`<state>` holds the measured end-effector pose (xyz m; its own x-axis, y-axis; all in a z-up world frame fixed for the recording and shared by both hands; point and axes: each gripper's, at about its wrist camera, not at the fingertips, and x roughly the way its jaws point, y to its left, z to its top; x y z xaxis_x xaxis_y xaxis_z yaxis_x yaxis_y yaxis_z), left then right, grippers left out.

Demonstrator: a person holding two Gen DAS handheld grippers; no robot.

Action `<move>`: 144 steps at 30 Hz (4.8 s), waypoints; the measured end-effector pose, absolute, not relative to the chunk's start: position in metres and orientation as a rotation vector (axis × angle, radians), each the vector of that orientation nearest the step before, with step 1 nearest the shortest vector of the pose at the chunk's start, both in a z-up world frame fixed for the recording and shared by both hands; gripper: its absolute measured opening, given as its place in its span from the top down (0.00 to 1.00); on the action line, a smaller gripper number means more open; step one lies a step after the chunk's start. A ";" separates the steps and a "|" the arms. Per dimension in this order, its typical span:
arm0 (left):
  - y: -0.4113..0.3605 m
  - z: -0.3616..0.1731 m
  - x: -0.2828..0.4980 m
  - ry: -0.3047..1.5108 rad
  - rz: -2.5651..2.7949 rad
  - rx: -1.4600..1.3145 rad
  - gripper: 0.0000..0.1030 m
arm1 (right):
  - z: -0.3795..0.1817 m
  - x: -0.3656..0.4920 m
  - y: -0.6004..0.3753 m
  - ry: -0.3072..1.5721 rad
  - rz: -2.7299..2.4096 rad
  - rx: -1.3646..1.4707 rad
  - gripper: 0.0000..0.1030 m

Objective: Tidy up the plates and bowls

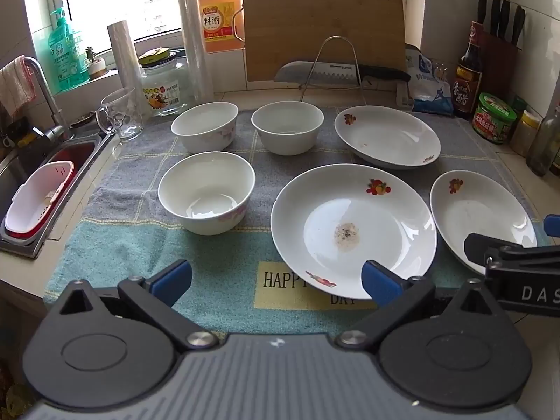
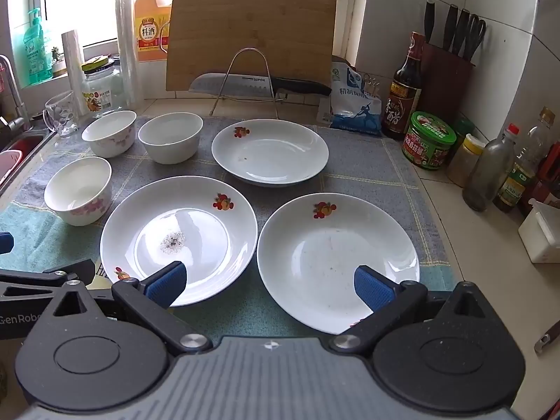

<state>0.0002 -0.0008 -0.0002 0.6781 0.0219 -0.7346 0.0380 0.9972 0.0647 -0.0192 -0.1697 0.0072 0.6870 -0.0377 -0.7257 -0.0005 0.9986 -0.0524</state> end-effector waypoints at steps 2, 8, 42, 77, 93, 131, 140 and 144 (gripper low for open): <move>-0.001 0.000 0.001 0.825 -0.009 0.073 0.01 | 0.005 -0.020 -0.170 0.815 -0.021 -0.047 0.00; 0.000 0.002 0.002 0.818 -0.010 0.069 0.01 | 0.013 -0.019 -0.165 0.815 -0.019 -0.046 0.00; 0.006 0.008 -0.001 0.803 -0.018 0.076 0.01 | 0.019 -0.024 -0.161 0.787 -0.012 -0.051 0.00; 0.010 0.012 0.000 0.797 -0.023 0.074 0.01 | 0.023 -0.026 -0.159 0.780 -0.016 -0.052 0.00; 0.019 0.011 0.004 0.780 -0.089 0.068 0.01 | 0.026 -0.030 -0.152 0.752 -0.053 -0.063 0.00; 0.004 -0.010 0.046 0.748 -0.432 0.082 0.01 | -0.063 -0.045 -0.226 0.800 -0.143 -0.031 0.00; -0.032 -0.015 0.070 0.779 -0.447 0.129 0.01 | -0.099 -0.023 -0.252 0.828 -0.043 -0.013 0.00; -0.053 -0.018 0.084 0.796 -0.476 0.153 0.01 | -0.104 -0.019 -0.260 0.814 0.021 -0.022 0.00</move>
<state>0.0845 -0.0534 -0.0177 0.6007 -0.3522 -0.7177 0.4656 0.8839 -0.0441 -0.0194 -0.2599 -0.1041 0.6865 0.0106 -0.7271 -0.0276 0.9996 -0.0115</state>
